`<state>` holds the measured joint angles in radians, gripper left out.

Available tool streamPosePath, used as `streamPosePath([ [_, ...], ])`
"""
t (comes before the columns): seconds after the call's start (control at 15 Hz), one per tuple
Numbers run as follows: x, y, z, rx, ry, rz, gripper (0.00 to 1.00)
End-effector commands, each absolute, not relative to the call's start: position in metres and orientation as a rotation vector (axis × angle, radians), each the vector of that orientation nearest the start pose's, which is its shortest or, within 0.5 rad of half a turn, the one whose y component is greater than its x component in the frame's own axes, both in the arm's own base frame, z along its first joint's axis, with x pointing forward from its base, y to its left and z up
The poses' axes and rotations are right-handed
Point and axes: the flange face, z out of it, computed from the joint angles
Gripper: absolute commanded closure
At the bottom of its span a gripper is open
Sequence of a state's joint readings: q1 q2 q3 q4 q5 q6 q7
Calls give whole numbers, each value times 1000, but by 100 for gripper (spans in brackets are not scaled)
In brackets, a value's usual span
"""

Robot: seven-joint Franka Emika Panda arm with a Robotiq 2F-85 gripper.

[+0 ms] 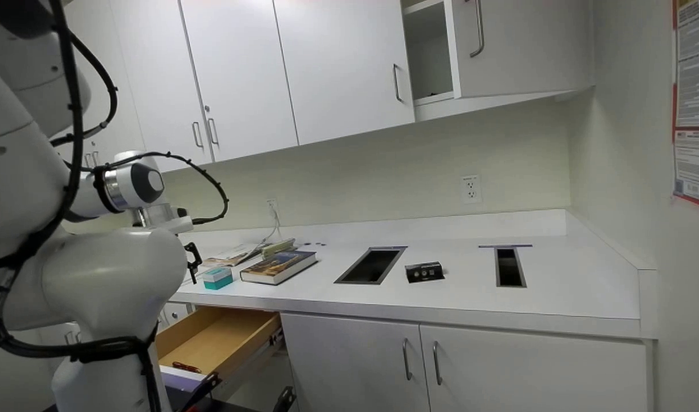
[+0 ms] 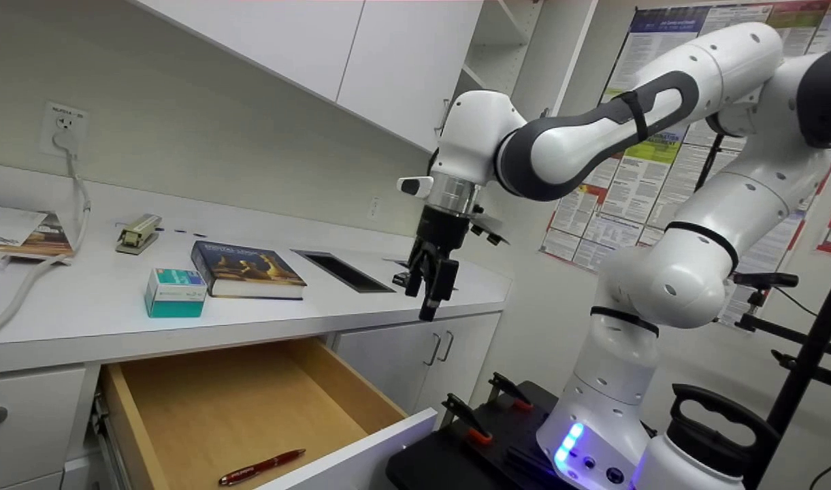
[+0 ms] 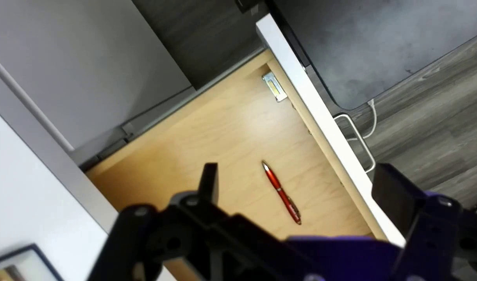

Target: Remove the pen from the drawer and place it on the countertop

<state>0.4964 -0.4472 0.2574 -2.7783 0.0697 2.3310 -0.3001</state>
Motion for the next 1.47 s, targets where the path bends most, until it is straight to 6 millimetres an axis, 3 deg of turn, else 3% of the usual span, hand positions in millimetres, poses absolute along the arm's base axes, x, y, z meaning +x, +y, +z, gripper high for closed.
streamPosePath([
  [0.0,266,285,286,-2644,-1779,-31,0],
  [0.33,264,326,226,-2431,-2089,-91,0],
  [0.4,252,311,242,-2481,-2046,-96,0],
  [0.53,256,319,225,-2443,-2084,-67,0],
  [0.8,262,325,222,-2436,-2081,-61,0],
  [1.4,305,329,202,-2404,-2058,-155,0],
])
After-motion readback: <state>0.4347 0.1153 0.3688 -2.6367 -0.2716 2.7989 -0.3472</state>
